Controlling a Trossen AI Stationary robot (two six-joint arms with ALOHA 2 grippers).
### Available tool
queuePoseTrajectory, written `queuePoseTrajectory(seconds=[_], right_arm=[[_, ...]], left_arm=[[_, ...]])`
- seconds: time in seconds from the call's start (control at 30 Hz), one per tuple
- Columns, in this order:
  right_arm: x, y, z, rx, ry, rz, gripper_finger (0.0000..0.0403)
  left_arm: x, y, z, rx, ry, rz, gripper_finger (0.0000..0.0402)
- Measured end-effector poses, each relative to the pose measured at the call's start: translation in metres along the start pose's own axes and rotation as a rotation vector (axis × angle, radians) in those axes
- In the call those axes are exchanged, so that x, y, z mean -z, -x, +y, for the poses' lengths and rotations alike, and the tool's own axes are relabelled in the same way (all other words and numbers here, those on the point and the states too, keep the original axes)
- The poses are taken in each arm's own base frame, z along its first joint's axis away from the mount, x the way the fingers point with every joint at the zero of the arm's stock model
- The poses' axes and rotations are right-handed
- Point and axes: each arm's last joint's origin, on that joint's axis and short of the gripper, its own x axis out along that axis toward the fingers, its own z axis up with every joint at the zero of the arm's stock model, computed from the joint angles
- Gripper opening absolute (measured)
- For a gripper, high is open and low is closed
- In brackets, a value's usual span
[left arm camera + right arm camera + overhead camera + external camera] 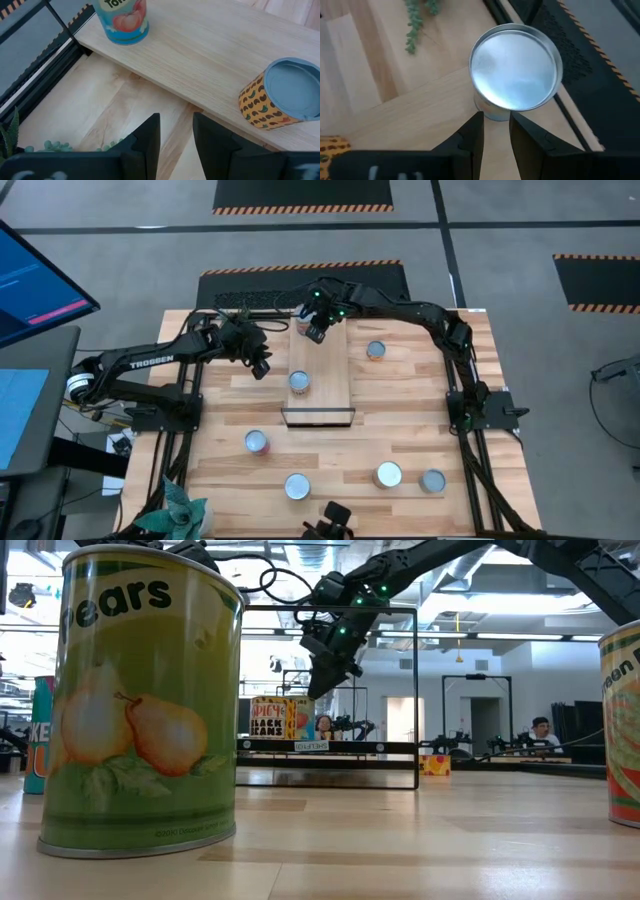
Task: Pick and place cans onto a shelf
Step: Put the canned tomatoes on the shelf, then put the canned green beans on the shelf
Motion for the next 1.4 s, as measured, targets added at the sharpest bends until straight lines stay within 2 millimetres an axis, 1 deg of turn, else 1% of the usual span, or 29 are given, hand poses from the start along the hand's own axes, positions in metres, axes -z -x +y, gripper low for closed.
queuePoseTrajectory(seconds=[0.17,0.27,0.4,0.47,0.57,0.63,0.73,0.8,0.87,0.93,1.03,1.17,1.27,1.4], right_arm=[[0.002,0.002,0.0,0.007,-0.037,0.022,0.0116],[0.001,0.018,0.002,-0.04,-0.049,0.092,0.0116],[0.0,0.058,0.009,-0.084,-0.04,0.228,0.0116],[0.005,0.081,0.012,-0.09,-0.02,0.318,0.0116],[0.012,0.114,0.014,-0.085,-0.005,0.394,0.0116],[0.018,0.133,0.013,-0.052,-0.029,0.44,0.0116],[0.026,0.159,0.012,0.019,-0.08,0.482,0.0116],[0.029,0.175,0.013,0.043,-0.119,0.445,0.0116],[0.037,0.194,0.015,0.04,-0.149,0.426,0.0116],[0.047,0.21,0.021,0.059,-0.189,0.414,0.0116],[0.07,0.229,0.032,0.055,-0.216,0.421,0.0116],[0.112,0.25,0.051,0.044,-0.224,0.451,0.0116],[0.143,0.259,0.068,-0.007,-0.207,0.466,0.0116],[0.178,0.262,0.092,-0.167,-0.184,0.456,0.0116]], left_arm=[[0.0,0.0,0.0,0.0,0.0,0.0,0.0103],[0.0,0.0,0.0,0.002,0.001,0.0,0.0103],[0.0,0.0,0.0,0.011,0.008,0.001,0.0103],[0.0,0.0,0.0,0.012,0.009,0.001,0.0103],[0.0,0.0,0.0,0.012,0.008,0.001,0.0103],[0.0,0.0,0.0,0.011,0.009,0.001,0.0103],[0.0,0.0,0.0,0.012,0.013,0.001,0.0103],[0.001,0.0,0.0,0.012,0.02,0.006,0.0103],[0.001,0.0,0.0,0.012,0.021,0.013,0.0103],[0.002,0.0,0.0,0.012,0.021,0.019,0.0103],[0.002,0.0,0.0,0.012,0.021,0.023,0.0103],[0.002,0.0,0.0,0.012,0.02,0.021,0.0103],[0.002,0.0,0.0,0.013,0.021,0.022,0.0103],[0.002,0.0,0.0,0.013,0.021,0.02,0.0103]])
